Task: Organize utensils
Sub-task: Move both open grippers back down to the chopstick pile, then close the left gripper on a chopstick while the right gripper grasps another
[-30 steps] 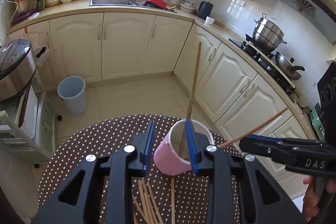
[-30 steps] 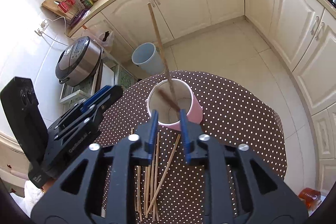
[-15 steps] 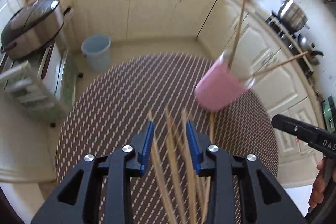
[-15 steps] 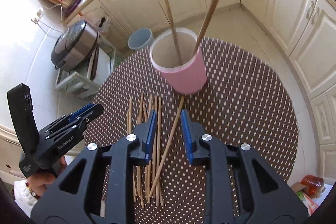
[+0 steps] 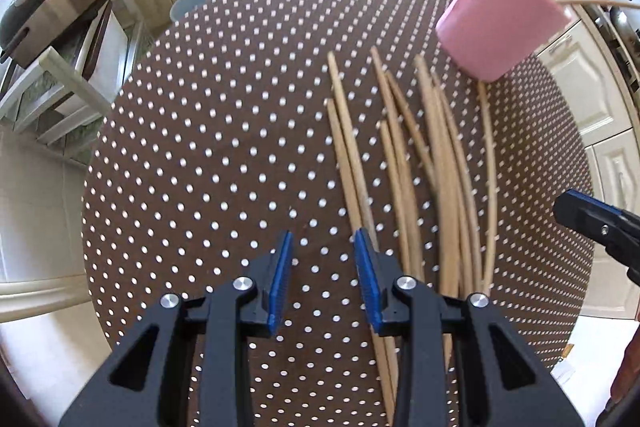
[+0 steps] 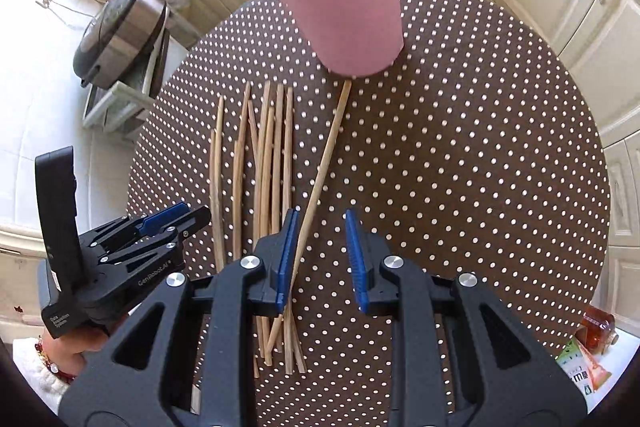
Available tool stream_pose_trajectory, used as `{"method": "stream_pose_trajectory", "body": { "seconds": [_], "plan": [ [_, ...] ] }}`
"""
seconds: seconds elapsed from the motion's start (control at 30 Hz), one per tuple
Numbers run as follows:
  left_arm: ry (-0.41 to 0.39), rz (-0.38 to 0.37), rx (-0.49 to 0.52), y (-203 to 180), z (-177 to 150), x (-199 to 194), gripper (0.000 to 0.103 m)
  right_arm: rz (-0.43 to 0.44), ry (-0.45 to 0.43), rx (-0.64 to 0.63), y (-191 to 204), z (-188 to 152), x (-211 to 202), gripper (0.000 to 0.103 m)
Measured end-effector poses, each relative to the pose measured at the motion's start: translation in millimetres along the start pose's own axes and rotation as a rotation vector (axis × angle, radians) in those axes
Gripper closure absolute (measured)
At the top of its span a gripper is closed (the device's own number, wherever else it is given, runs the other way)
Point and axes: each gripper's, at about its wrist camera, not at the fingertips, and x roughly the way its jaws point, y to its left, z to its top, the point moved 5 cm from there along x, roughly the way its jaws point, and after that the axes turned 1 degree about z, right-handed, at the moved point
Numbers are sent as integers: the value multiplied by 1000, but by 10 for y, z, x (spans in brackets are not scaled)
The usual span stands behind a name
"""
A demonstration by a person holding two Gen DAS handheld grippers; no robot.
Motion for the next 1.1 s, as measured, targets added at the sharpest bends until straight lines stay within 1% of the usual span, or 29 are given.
{"method": "stream_pose_trajectory", "body": {
  "seconds": [0.17, 0.37, 0.57, 0.7, 0.8, 0.93, 1.03, 1.1],
  "plan": [
    [0, 17, 39, -48, 24, 18, 69, -12, 16, 0, -9, 4, 110, 78],
    [-4, 76, 96, -183, 129, 35, 67, -26, 28, -5, 2, 64, 221, 78],
    [7, 73, 106, -206, 148, 26, 67, -57, 45, -2, -12, 137, 344, 78],
    [11, 66, 91, -231, 193, 45, 71, -43, 68, 18, 3, 211, 444, 78],
    [14, 70, 75, -172, 197, 41, 73, -58, 83, 14, 87, 322, 584, 78],
    [19, 83, 71, -163, 205, 55, 73, -86, 105, 9, 198, 390, 752, 78],
    [13, 91, 63, -166, 205, 46, 78, -116, 105, -12, 267, 418, 820, 78],
    [-1, 87, 51, -128, 207, 38, 86, -140, 105, -39, 347, 452, 865, 78]
  ]
}}
